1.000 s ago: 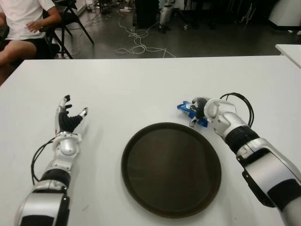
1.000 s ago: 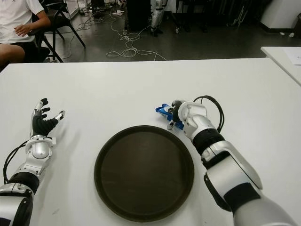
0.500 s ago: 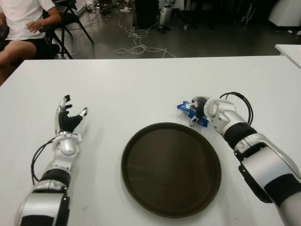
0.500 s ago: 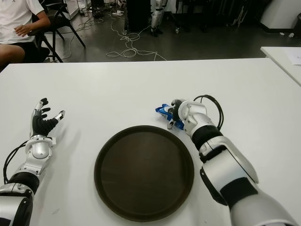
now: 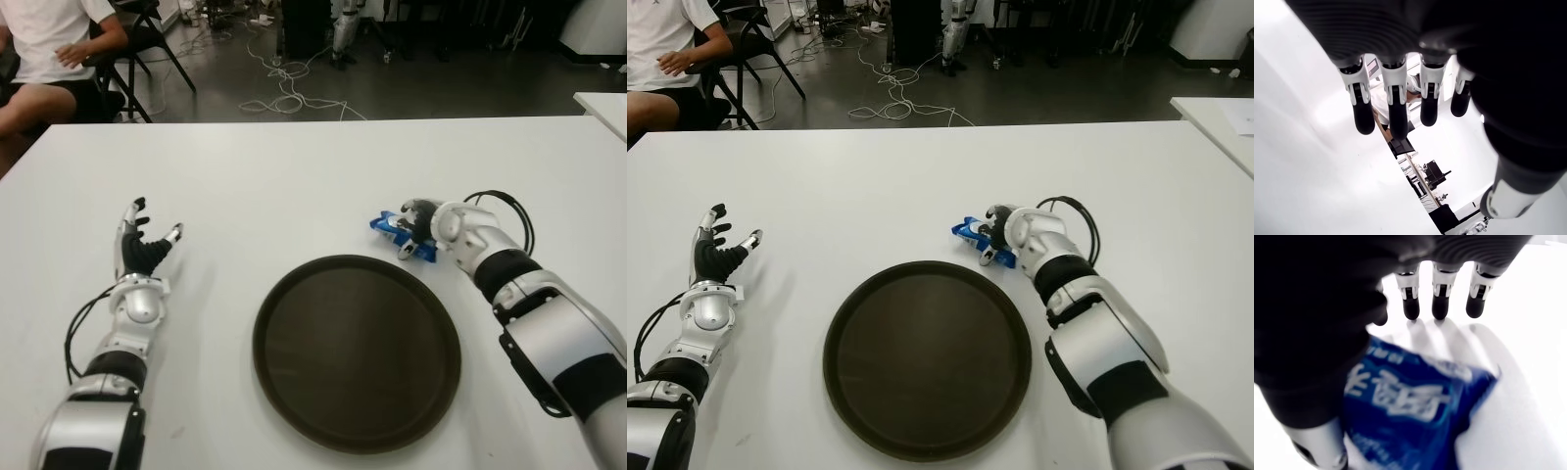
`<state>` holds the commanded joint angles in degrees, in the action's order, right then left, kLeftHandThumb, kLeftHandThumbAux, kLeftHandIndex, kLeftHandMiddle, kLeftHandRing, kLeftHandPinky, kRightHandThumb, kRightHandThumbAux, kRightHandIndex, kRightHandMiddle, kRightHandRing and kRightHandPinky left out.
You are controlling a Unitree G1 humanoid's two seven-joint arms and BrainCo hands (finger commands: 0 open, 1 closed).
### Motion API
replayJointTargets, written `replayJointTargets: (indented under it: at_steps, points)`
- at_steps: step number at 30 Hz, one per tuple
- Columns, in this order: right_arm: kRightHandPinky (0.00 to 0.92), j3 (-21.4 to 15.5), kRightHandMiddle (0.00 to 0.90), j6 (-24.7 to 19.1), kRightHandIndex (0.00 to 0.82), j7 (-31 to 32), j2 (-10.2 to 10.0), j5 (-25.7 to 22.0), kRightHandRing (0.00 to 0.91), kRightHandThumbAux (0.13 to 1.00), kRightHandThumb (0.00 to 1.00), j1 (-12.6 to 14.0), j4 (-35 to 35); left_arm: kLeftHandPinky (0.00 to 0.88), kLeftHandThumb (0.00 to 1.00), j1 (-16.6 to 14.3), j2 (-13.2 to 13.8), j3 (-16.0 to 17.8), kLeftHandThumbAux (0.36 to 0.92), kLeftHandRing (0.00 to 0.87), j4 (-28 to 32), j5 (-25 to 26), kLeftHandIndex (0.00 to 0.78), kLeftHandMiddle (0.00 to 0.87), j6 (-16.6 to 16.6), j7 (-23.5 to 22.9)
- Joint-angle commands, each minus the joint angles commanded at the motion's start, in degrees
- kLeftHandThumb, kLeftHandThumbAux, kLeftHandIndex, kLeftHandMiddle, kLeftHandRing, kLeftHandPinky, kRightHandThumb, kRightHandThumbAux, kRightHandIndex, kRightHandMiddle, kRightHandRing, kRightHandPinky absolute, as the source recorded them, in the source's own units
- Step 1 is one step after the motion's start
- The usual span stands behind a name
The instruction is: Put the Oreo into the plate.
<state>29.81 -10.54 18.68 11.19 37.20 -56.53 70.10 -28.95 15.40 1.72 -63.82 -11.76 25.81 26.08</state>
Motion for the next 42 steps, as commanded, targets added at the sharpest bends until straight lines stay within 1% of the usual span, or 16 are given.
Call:
replayJointTargets:
  at_steps: [5, 7, 12, 17, 20, 24, 28, 32, 35, 38, 42]
  points:
    - [0.000, 0.89, 0.055, 0.25, 0.031, 2.59, 0.07, 0.57, 0.008, 0.805, 0.000, -0.42, 0.62, 0.173, 0.248, -0.02, 0.10, 0.08, 0.707, 0.146, -0.01, 0.23, 0.080, 0.131, 0.04, -0.47]
    - [0.000, 0.96, 0.058, 1.05, 0.031, 3.67, 0.24, 0.37, 0.009, 0.803, 0.000, -0.43, 0.80, 0.176, 0.248, -0.04, 0.15, 0.02, 0.710, 0.149, -0.01, 0.14, 0.082, 0.132, 0.02, -0.47]
    - [0.000, 0.17, 0.058, 5.17, 0.036, 3.46, 1.46, -0.73, 0.007, 0.808, 0.000, 0.86, 1.36, 0.158, 0.218, -0.13, 0.46, -0.49, 0.705, 0.142, -0.01, -0.63, 0.075, 0.128, -0.50, -0.17]
    - [0.000, 0.03, 0.052, 7.50, 0.034, 3.43, 1.67, -0.93, 0.003, 0.813, 0.000, 0.85, 2.01, 0.126, 0.220, -0.13, 0.51, -0.55, 0.697, 0.128, -0.03, -0.80, 0.072, 0.124, -0.70, 0.00]
    - [0.000, 0.43, 0.049, 8.96, 0.033, 2.92, 1.70, -0.45, 0.002, 0.811, 0.000, 0.83, 2.89, 0.140, 0.231, -0.15, 0.43, -0.39, 0.692, 0.131, -0.09, -0.55, 0.073, 0.128, -0.57, -0.13]
    - [0.000, 0.79, 0.046, 9.43, 0.033, 3.26, 1.87, -0.02, 0.000, 0.806, 0.000, 0.44, 3.10, 0.141, 0.234, -0.19, 0.42, -0.33, 0.696, 0.133, -0.23, -0.48, 0.074, 0.129, -0.50, -0.20]
    - [0.000, 1.12, 0.047, 9.46, 0.035, 3.72, 1.93, 0.29, 0.002, 0.805, 0.000, 0.14, 2.78, 0.164, 0.251, -0.19, 0.38, -0.22, 0.697, 0.142, -0.30, -0.31, 0.076, 0.134, -0.54, -0.30]
    - [0.000, 1.87, 0.061, 9.19, 0.044, 5.32, 1.96, 0.74, 0.015, 0.800, 0.000, -0.28, 1.98, 0.147, 0.252, -0.17, 0.41, -0.14, 0.698, 0.138, -0.38, -0.17, 0.073, 0.133, -0.49, -0.43]
    - [0.000, 1.91, 0.062, 9.20, 0.045, 5.73, 2.03, 0.55, 0.015, 0.797, 0.000, -0.22, 2.29, 0.150, 0.253, -0.21, 0.52, -0.21, 0.706, 0.143, -0.52, -0.30, 0.077, 0.137, -0.26, -0.28]
    - [0.000, 1.70, 0.051, 9.46, 0.035, 3.24, 1.52, 0.46, 0.005, 0.808, 0.000, 0.82, 4.03, 0.133, 0.253, -0.22, 0.65, -0.47, 0.714, 0.137, -0.59, -0.73, 0.077, 0.131, -0.14, 0.10]
    - [0.000, 1.69, 0.044, 9.63, 0.027, 2.73, 1.48, 0.44, 0.001, 0.814, 0.000, 0.71, 4.52, 0.125, 0.252, -0.19, 0.64, -0.53, 0.716, 0.133, -0.51, -0.85, 0.075, 0.128, -0.19, 0.18]
